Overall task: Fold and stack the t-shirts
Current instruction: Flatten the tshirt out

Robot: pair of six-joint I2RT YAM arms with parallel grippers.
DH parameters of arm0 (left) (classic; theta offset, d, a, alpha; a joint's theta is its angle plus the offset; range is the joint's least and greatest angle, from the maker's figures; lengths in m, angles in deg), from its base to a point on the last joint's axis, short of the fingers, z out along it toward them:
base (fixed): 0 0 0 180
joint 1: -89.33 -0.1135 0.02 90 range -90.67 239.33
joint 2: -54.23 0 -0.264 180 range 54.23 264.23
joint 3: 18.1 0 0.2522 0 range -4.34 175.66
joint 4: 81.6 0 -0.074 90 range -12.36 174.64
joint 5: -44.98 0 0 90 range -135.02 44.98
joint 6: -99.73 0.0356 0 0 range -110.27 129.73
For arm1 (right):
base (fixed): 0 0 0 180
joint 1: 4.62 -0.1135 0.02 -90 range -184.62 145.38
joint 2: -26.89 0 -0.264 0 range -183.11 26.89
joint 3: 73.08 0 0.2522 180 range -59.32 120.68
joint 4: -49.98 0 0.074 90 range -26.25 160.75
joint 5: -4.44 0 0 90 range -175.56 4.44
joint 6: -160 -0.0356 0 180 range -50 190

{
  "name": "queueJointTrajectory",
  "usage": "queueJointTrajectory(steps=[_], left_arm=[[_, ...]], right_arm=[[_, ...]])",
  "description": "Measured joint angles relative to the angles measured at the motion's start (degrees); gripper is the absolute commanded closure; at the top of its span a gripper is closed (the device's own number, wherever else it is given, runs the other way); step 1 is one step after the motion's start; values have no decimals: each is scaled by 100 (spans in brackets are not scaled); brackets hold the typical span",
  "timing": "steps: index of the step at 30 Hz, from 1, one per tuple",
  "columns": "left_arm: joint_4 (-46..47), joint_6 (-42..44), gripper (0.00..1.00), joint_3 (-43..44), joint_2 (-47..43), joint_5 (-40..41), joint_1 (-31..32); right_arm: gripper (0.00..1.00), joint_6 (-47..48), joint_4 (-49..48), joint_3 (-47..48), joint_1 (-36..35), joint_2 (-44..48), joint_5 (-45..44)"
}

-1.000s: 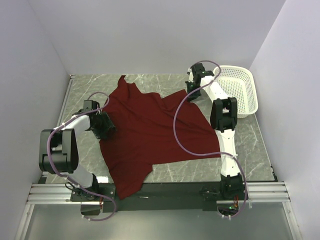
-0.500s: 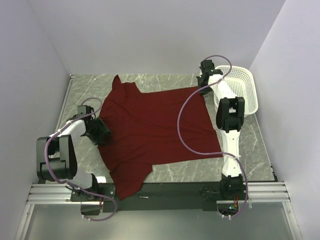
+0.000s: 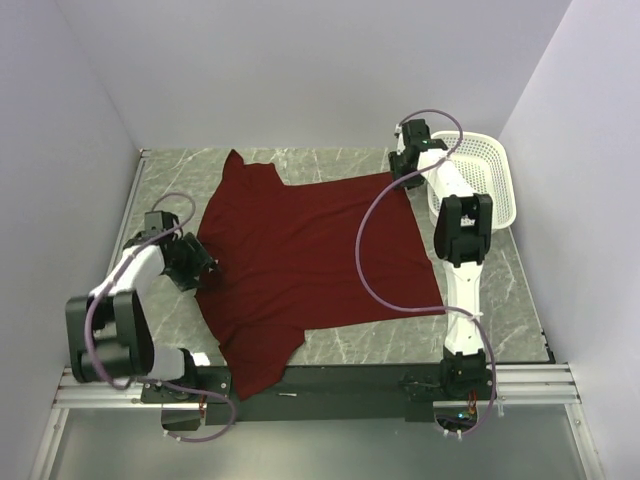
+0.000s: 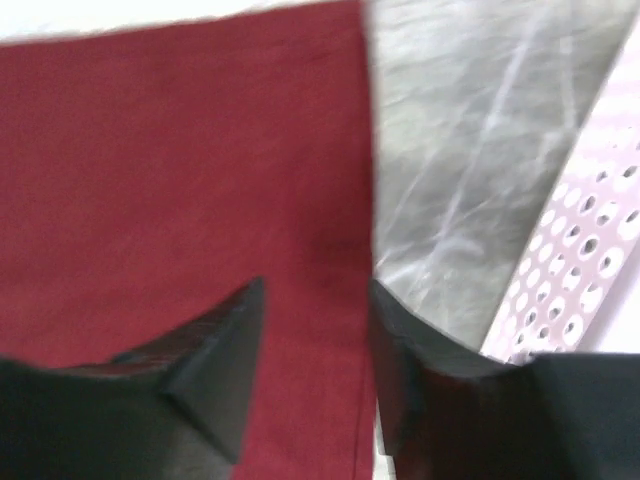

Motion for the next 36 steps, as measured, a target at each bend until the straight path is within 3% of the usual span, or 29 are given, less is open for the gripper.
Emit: queueJointTrajectory(steps=[2,4,9,15,19,23,36], left_arm=[[-13,96,20,33,-501,-17,-4],[166,173,13,146,-1029,-98,-4],[1180,372,13,619,-1272,-420,-4],[2223,780,22,1956,811,-909,-4],[2586,977,23,3248,2507,-1294,-4],[2761,1292,23,4395,3598,-1523,9],[3191,1869,27,7442,6137,-1801,142]], right_arm=[[36,184,-28,-310,-17,293,343],[33,422,-44,-756,-59,769,737],[32,1040,-212,-1711,-378,2216,1943],[32,2153,-374,-3307,-662,3954,4415],[32,2492,-479,-4723,-616,4883,5392],[33,2553,-520,-5239,-566,5115,5711],[33,2614,-647,-5252,-116,5066,6054]])
